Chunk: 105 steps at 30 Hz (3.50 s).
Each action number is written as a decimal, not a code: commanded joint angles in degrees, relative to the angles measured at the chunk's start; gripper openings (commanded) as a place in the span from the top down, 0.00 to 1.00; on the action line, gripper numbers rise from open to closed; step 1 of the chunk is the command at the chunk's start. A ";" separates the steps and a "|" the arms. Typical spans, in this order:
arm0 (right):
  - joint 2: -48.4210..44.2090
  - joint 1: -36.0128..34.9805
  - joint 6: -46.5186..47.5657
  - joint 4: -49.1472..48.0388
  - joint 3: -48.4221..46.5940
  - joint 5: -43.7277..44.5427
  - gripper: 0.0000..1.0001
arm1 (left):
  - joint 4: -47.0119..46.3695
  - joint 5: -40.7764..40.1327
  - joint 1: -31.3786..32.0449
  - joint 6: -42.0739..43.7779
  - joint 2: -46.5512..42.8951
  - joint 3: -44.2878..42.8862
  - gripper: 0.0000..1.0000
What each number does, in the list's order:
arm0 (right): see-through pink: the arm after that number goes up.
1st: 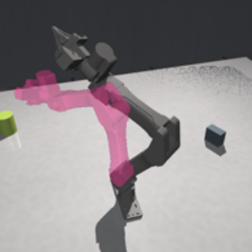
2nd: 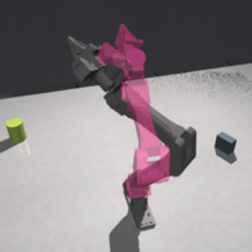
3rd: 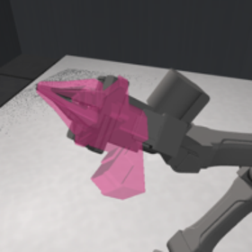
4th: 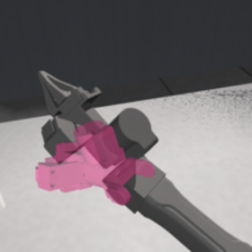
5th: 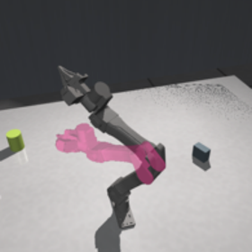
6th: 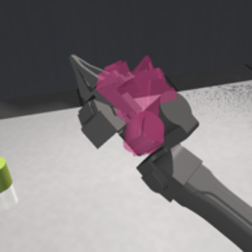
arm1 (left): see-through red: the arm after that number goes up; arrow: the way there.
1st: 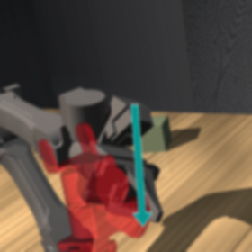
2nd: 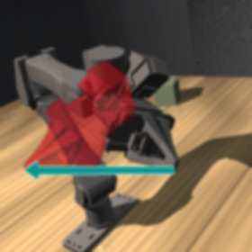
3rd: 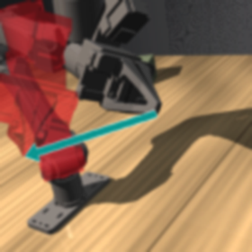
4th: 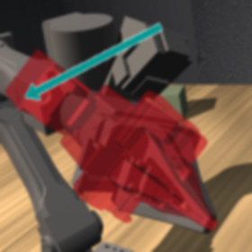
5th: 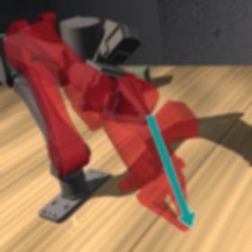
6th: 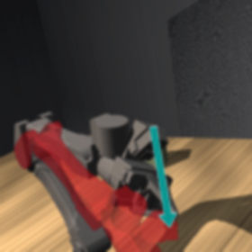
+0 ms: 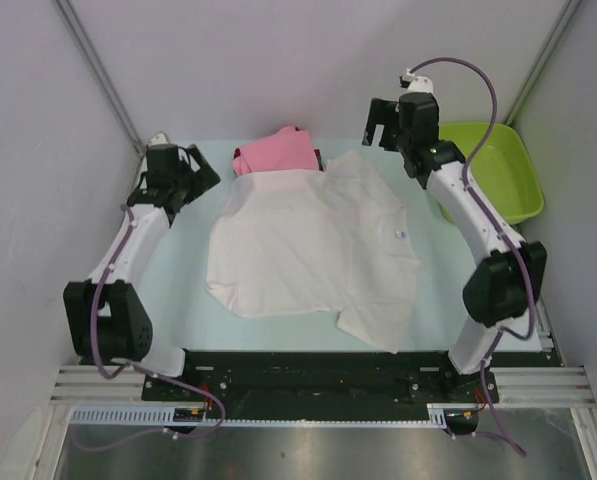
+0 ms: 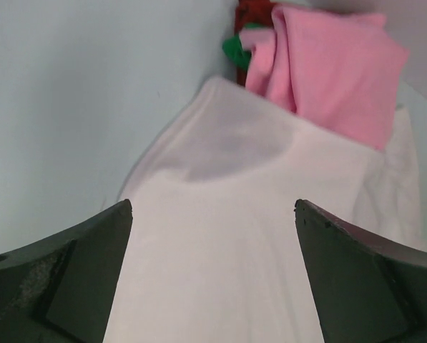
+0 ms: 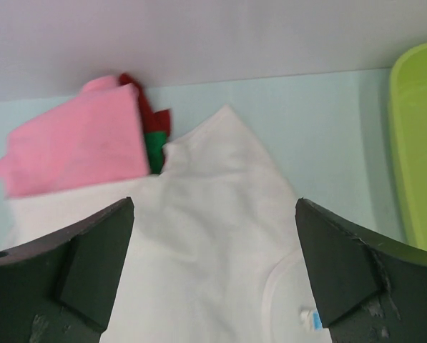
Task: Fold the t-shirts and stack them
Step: Flatten the tshirt out, then fold the tshirt
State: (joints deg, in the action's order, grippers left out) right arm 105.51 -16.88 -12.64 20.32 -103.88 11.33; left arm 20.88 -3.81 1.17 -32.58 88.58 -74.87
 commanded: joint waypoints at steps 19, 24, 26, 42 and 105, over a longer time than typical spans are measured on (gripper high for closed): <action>-34.40 -29.87 -7.30 6.58 36.54 14.60 0.00 | 15.77 -10.25 17.64 -5.21 -21.25 28.28 0.13; -38.01 -31.10 -9.77 5.09 42.17 13.89 0.02 | 15.60 -11.22 17.73 -7.85 -17.92 31.01 0.18; -38.71 -31.63 -10.03 4.38 43.84 13.72 0.03 | 13.93 -10.86 18.34 -8.11 -16.51 32.24 0.20; -40.03 -32.42 -10.03 3.77 47.10 13.98 0.04 | 8.12 -12.01 22.12 -8.38 -9.04 35.41 0.40; -40.83 -34.80 -13.11 7.72 53.51 14.24 0.02 | 13.93 -16.32 24.06 -15.59 -16.68 37.25 0.62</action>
State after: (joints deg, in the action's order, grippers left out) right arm 65.87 -51.79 -25.08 29.43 -50.74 25.41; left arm 36.42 -18.46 25.39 -48.10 71.26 -37.67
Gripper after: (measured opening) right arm 0.982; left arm 0.399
